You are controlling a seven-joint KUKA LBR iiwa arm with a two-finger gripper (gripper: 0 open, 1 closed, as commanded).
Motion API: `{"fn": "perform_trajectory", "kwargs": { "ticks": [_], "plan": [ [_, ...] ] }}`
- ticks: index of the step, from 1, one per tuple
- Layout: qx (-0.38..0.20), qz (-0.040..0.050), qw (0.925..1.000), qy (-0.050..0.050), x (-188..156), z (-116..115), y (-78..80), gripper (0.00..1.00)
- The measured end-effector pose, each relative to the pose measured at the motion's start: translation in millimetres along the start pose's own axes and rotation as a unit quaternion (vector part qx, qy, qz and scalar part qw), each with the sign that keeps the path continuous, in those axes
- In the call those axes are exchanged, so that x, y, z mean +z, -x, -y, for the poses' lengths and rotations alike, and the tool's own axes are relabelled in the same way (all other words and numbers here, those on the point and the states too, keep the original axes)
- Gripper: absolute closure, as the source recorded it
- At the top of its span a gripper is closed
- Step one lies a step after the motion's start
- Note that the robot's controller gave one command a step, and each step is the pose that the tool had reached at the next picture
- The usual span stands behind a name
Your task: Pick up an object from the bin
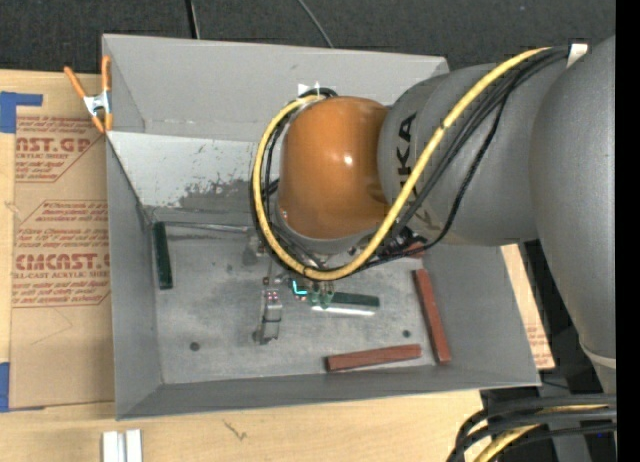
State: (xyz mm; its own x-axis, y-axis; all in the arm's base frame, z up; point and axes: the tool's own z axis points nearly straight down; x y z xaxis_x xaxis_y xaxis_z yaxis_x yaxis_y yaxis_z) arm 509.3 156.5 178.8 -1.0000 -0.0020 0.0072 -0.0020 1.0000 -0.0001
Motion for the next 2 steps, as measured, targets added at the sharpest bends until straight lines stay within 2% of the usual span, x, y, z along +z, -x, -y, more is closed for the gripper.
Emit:
{"fn": "perform_trajectory", "kwargs": {
  "ticks": [1, 2],
  "plan": [
    [0.001, 0.0038, 1.0, 0.001, -4.2, 0.8, 2.1, 0.0],
    [-0.005, 0.0071, 1.0, 0.001, 65.4, 46.4, 45.5, 0.0]
  ]
}}
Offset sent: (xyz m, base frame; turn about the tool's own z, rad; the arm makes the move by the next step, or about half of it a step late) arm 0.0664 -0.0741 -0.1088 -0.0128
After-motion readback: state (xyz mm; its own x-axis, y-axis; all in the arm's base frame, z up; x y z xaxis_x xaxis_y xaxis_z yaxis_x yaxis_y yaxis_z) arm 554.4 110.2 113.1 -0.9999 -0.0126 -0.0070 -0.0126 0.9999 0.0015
